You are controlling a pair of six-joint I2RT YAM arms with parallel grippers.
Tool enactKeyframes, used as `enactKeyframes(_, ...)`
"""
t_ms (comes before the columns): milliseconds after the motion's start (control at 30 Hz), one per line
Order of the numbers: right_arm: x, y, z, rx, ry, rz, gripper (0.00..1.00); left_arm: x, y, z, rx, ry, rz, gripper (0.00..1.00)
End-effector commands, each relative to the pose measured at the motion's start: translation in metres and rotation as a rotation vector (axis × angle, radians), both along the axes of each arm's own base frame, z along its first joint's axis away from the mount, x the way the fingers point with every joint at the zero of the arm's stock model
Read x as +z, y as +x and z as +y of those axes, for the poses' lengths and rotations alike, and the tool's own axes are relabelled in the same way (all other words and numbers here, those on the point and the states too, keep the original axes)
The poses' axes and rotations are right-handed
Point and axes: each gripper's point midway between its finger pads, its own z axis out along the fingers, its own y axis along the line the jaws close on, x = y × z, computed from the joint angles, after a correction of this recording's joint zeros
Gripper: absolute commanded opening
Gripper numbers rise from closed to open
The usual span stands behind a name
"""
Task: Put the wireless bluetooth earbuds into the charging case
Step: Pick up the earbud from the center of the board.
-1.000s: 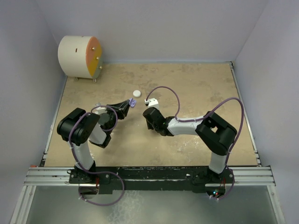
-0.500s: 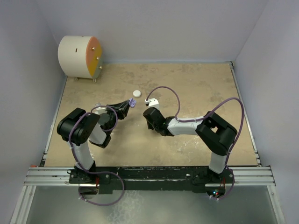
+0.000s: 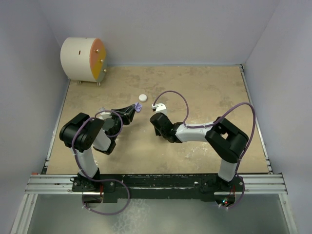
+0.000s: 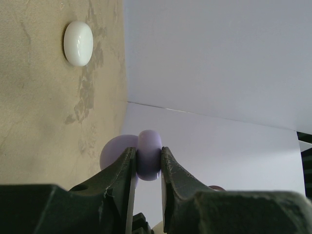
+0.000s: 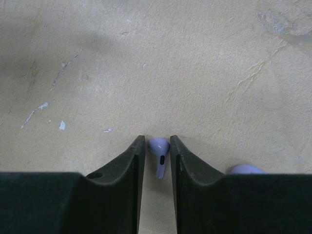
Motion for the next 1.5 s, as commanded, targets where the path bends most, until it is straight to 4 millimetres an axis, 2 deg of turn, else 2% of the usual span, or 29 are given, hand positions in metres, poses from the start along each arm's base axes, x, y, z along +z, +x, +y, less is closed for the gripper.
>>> enactKeyframes(0,-0.06,-0.052,-0.048,0.026,-0.21,0.225,0.28,0.059,-0.003,0.003,0.006,-0.085,-0.214,0.0)
enactKeyframes(267,-0.059,-0.052,-0.047,0.026,-0.205,0.227,0.2,0.059,-0.001,0.002,0.006,-0.086,-0.214,0.0)
enactKeyframes(467,-0.045,-0.042,-0.034,0.051,-0.164,0.179,0.1,0.058,-0.002,0.002,0.003,-0.084,-0.214,0.0)
enactKeyframes(600,0.001,-0.004,0.0,0.074,-0.051,0.049,0.06,0.057,-0.003,0.002,0.001,-0.082,-0.21,0.0)
enactKeyframes(767,0.046,0.023,0.023,0.114,0.091,-0.052,0.03,0.06,-0.006,0.004,0.007,-0.08,-0.215,0.0)
enactKeyframes(967,0.074,0.034,0.017,0.092,0.137,-0.133,0.01,0.06,-0.006,0.003,0.002,-0.081,-0.218,0.0)
enactKeyframes(1133,0.11,0.043,0.014,0.088,0.218,-0.222,0.01,0.059,-0.004,0.002,0.001,-0.084,-0.213,0.0)
enactKeyframes(1200,0.129,0.045,0.015,0.086,0.264,-0.266,0.0,0.062,-0.003,0.0,-0.014,-0.093,-0.22,0.0)
enactKeyframes(1300,0.147,0.045,0.016,0.088,0.332,-0.312,0.0,0.069,-0.002,-0.002,-0.026,-0.096,-0.241,0.0)
enactKeyframes(1467,0.144,0.045,0.016,0.104,0.318,-0.295,0.0,0.066,-0.004,0.003,0.003,-0.066,-0.229,0.0)
